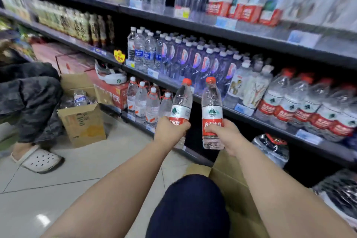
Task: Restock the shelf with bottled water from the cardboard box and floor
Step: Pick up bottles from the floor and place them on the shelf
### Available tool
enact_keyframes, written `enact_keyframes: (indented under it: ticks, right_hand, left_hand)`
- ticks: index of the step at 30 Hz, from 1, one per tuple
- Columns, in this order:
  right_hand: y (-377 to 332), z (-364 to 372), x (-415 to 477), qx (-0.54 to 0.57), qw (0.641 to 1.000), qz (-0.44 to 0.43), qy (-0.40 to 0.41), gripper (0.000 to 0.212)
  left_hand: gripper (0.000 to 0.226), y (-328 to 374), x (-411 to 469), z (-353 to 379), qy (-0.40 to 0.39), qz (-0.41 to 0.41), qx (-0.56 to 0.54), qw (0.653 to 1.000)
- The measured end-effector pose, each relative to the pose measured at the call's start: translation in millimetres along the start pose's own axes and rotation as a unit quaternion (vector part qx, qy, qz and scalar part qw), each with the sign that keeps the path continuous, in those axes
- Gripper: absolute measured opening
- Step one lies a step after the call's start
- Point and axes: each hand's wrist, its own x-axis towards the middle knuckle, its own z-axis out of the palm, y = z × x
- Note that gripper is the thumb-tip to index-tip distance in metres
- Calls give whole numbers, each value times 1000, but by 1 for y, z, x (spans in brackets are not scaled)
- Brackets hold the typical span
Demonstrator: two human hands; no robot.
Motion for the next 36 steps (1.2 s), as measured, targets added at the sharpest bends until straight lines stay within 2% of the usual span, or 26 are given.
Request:
enact_keyframes:
  ticks: [3, 5, 7, 10, 12, 15, 18, 22, 27, 33, 36]
  right_hand:
    - [-15, -42, -26, 3, 1000, -22, 3, 34]
    - [-23, -68, -43, 10, 999, -38, 14, 31]
    - [-28, -91, -56, 18, 998, -52, 33, 29]
    - [-32, -124, -71, 23, 996, -61, 62, 33]
    - [-32, -147, -76, 26, 995, -60, 79, 36]
    - [-26, -178, -76, 18, 992, -59, 110, 34]
    - [-18, -205, -73, 22, 990, -48, 132, 40]
    - [-6, -235, -57, 68, 982, -43, 169, 50]
    - [5, -278, -25, 121, 967, -68, 216, 52]
    - [36, -329, 26, 128, 959, -50, 249, 72]
    - [52, -352, 48, 126, 957, -49, 258, 72]
  left_hand:
    - [49, 37, -25, 14, -13, 33, -38, 999]
    - [36, 64, -44, 24, -46, 41, -82, 995]
    - [19, 87, -61, 36, -113, 17, -148, 982]
    - [20, 110, -76, 58, -221, -1, -210, 952]
    - [28, 116, -81, 79, -253, 17, -210, 944]
    - [58, 121, -89, 112, -235, 42, -169, 956]
    - [59, 128, -93, 146, -187, 100, -106, 972]
    - [64, 147, -92, 194, -196, 181, -68, 961]
    - [62, 166, -75, 259, -215, 180, -85, 956]
    - [71, 161, -48, 340, -248, 171, -73, 951]
    - [61, 158, -48, 372, -257, 169, -73, 949]
